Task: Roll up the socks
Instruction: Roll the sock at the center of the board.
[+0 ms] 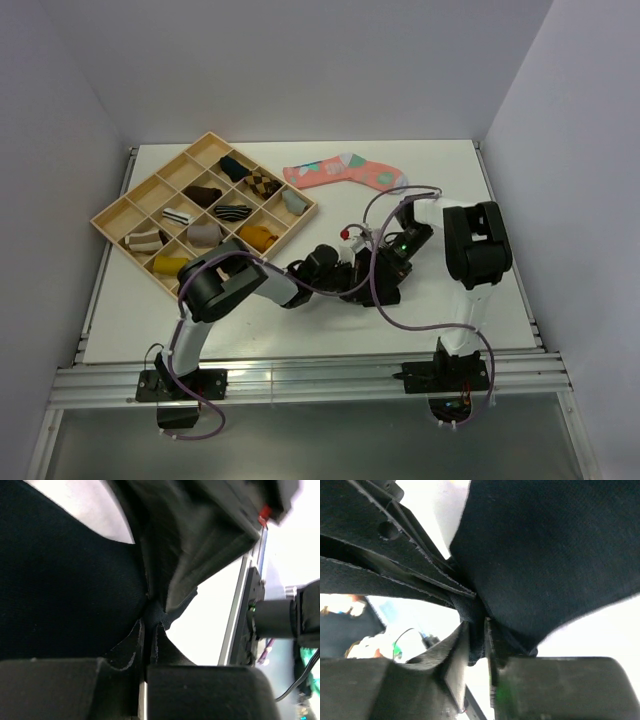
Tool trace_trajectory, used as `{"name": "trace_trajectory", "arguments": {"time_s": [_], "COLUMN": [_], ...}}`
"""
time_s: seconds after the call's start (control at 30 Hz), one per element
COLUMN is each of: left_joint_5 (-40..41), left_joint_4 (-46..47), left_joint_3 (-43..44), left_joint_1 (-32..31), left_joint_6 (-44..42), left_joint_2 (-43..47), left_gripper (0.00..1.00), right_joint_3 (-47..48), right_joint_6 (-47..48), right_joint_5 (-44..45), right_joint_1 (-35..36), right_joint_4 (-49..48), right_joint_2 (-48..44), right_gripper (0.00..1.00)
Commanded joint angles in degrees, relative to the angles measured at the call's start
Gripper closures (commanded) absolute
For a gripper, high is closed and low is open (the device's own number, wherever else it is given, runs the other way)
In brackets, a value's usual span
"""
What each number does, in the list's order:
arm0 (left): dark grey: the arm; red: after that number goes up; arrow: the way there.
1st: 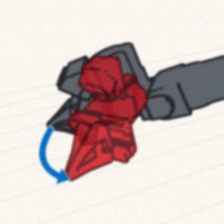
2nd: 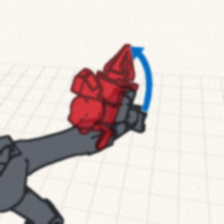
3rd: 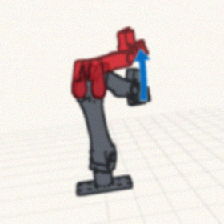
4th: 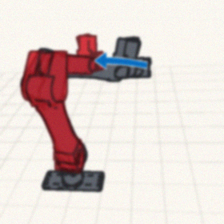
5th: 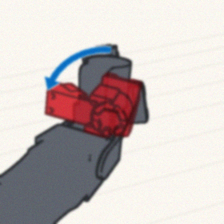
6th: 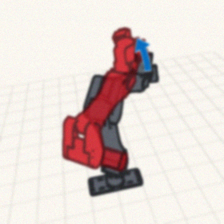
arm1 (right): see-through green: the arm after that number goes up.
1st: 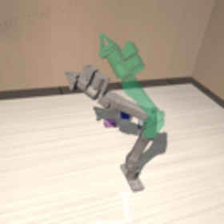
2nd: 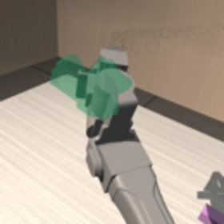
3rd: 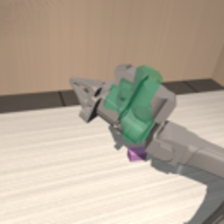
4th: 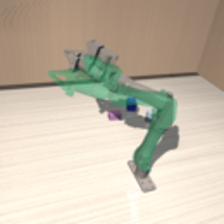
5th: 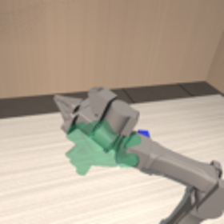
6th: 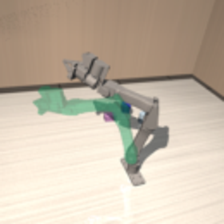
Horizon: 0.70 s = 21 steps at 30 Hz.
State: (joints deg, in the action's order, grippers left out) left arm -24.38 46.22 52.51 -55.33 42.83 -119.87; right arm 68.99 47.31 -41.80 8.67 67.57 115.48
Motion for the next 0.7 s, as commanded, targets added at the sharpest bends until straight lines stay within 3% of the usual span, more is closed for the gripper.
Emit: {"name": "trace_trajectory", "arguments": {"time_s": [0.0, 0.2, 0.4, 0.67], "left_joint_5": [3.8, -1.7, -14.2, -23.7], "left_joint_4": [-15.7, -24.2, -28.9, -44.3], "left_joint_3": [3.0, 2.4, 1.0, 6.7], "left_joint_1": [0.0, 3.3, 8.5, 11.5], "left_joint_6": [3.1, 10.3, 11.8, 5.4], "left_joint_2": [0.5, 0.7, 1.3, -0.3], "left_gripper": [1.0, 1.0, 1.0, 1.0], "right_joint_3": [-2.8, -10.6, -17.2, -23.4], "right_joint_6": [-2.9, -6.7, -2.1, 12.3], "right_joint_5": [4.6, 10.4, 10.6, 6.1], "right_joint_1": [-0.3, -0.3, -0.4, 2.8], "right_joint_4": [-8.3, -20.9, -25.9, -22.1], "right_joint_2": [-7.0, -20.8, -31.5, -42.5], "right_gripper": [0.71, 0.52, 0.51, 0.5]}}
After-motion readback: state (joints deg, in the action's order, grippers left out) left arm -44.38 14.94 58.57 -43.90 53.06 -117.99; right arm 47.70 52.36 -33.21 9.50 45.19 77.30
